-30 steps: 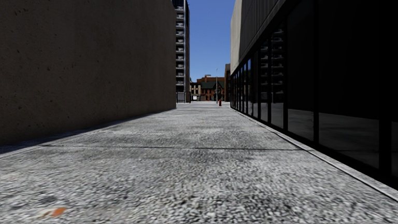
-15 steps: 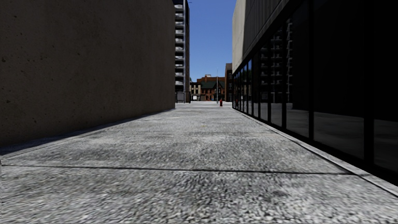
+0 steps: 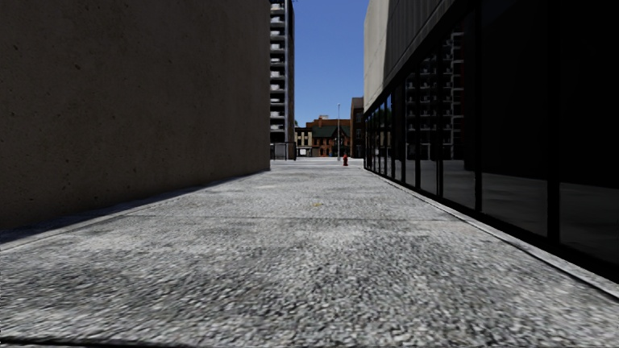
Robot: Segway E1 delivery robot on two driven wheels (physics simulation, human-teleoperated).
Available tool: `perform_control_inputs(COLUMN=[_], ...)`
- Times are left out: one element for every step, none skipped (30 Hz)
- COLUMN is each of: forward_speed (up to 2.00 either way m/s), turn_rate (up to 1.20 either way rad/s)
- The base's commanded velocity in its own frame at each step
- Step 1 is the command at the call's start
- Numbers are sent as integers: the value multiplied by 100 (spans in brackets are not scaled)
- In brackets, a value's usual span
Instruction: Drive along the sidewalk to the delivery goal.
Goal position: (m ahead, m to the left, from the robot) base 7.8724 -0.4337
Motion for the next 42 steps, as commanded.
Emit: perform_control_inputs(forward_speed=[200,200,200,200,200,200,200,200,200,200,200,200,200,200,200,200,200,200,200,200,200,200,200,200,200,200,200,200,200,200,200,200,200,200,200,200,200,200,200,200,200,200], turn_rate=[-6,-16,-21,-25,-25,-30,-33,-35,-35,-35,-35,-34,-34,-18,0,0,0,0,0,0,0,0,0,0,0,0,0,0,0,0,0,0,0,0,0,0,0,0,0,0,0,0])
